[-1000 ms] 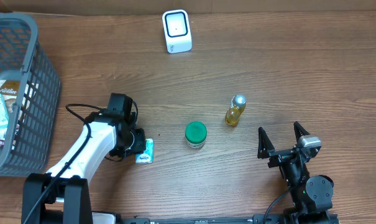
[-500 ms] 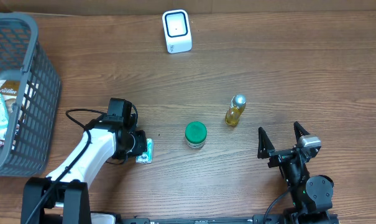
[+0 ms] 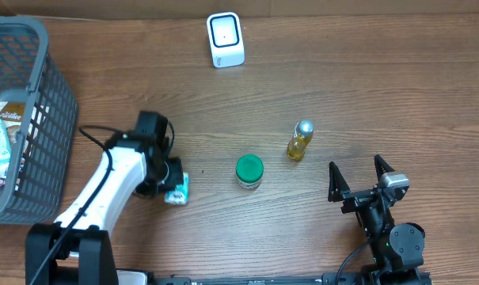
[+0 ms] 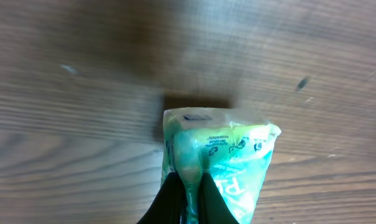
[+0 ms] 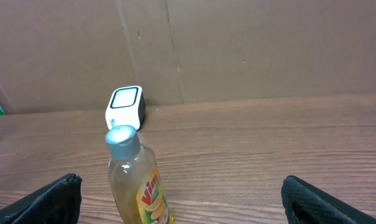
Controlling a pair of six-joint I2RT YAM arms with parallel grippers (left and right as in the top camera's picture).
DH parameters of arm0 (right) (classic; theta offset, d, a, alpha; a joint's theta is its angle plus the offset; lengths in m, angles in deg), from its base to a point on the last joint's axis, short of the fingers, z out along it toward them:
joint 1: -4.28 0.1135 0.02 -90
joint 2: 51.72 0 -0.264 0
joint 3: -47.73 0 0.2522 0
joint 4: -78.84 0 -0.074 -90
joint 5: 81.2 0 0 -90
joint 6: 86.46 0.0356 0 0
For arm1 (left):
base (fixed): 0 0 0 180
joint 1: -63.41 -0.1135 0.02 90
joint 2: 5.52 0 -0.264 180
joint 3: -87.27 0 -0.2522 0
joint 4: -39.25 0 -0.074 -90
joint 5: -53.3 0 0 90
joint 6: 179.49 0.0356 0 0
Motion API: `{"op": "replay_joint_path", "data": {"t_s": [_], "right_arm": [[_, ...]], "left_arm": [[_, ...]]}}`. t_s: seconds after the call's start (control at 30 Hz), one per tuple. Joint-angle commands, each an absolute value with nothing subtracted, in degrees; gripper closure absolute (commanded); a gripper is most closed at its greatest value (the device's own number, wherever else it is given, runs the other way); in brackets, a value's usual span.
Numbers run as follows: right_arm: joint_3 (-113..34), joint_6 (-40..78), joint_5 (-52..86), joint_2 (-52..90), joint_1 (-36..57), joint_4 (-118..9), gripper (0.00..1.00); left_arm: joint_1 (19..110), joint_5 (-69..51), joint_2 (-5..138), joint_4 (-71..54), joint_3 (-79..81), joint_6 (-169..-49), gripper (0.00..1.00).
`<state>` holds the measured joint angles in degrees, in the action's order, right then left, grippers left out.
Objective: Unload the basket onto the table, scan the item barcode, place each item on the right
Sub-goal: 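Carry the teal packet right toward the jar and bottle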
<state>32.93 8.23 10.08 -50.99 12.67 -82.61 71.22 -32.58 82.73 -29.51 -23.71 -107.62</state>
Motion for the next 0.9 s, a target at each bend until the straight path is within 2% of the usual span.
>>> {"op": "replay_joint_path", "data": {"t_s": [0.0, 0.13, 0.33, 0.6, 0.87], "right_arm": [[33.5, 8.3, 10.4, -51.6, 12.8, -82.7, 0.0], [33.5, 8.3, 10.4, -51.6, 12.8, -82.7, 0.0], [33.5, 8.3, 10.4, -51.6, 12.8, -82.7, 0.0], [33.5, 8.3, 10.4, -51.6, 12.8, -82.7, 0.0], [33.5, 8.3, 10.4, -51.6, 12.8, -82.7, 0.0]], "left_arm": [[71.7, -38.2, 82.8, -32.6, -17.7, -109.9, 0.96], [74.2, -45.0, 82.8, -35.8, -14.6, -113.5, 0.96], [85.5, -69.5, 82.9, -39.2, -14.7, -128.7, 0.96], [100.3, -84.0, 86.7, -38.4, -14.9, -133.9, 0.96], [104.8, -92.1, 99.7, -41.3, -14.9, -135.6, 0.96]]}}
